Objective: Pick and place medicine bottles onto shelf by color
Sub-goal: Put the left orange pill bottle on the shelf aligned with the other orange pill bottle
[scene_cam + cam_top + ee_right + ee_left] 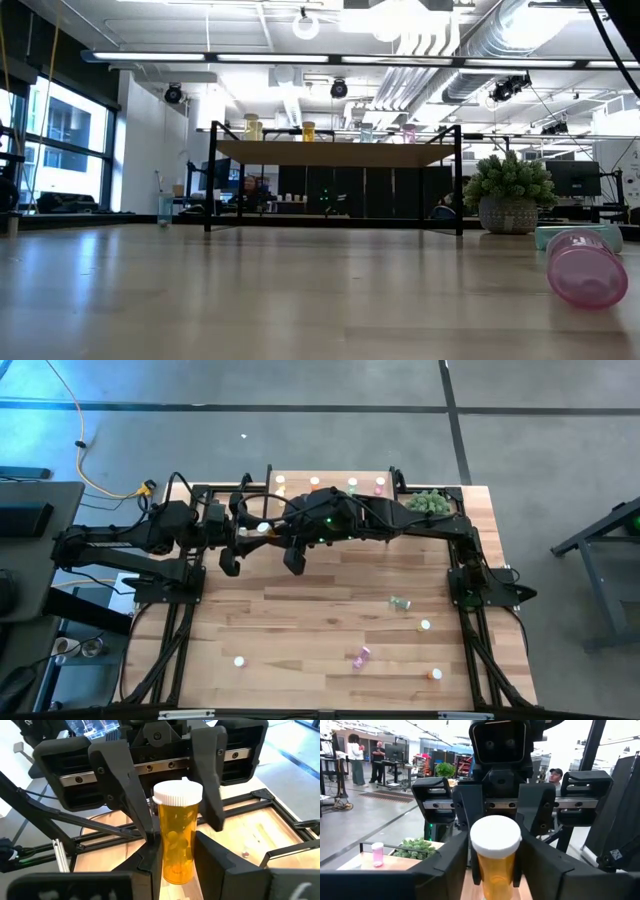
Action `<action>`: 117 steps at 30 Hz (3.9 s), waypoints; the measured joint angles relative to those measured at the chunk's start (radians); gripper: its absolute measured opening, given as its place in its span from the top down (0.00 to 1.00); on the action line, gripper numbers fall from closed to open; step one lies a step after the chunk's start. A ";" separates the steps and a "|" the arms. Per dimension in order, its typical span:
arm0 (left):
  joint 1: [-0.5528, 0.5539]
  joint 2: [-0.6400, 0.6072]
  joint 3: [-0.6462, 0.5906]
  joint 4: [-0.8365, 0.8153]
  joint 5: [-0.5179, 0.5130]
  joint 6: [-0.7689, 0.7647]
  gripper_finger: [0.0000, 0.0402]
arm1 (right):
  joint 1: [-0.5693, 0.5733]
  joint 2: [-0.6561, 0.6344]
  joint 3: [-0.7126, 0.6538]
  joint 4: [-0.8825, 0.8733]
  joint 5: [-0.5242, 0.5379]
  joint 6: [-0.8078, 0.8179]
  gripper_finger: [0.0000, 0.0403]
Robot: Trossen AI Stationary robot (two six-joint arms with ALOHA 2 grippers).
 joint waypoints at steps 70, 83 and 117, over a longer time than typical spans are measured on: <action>0.001 0.007 -0.003 0.023 0.005 0.007 0.74 | 0.000 -0.002 0.002 -0.117 0.025 0.001 0.80; 0.000 0.005 -0.001 0.020 0.008 -0.028 0.74 | 0.000 0.000 0.001 -0.090 0.021 0.000 0.80; 0.000 0.007 -0.002 -0.014 -0.016 0.016 0.77 | -0.001 0.000 0.001 -0.071 0.047 -0.002 0.73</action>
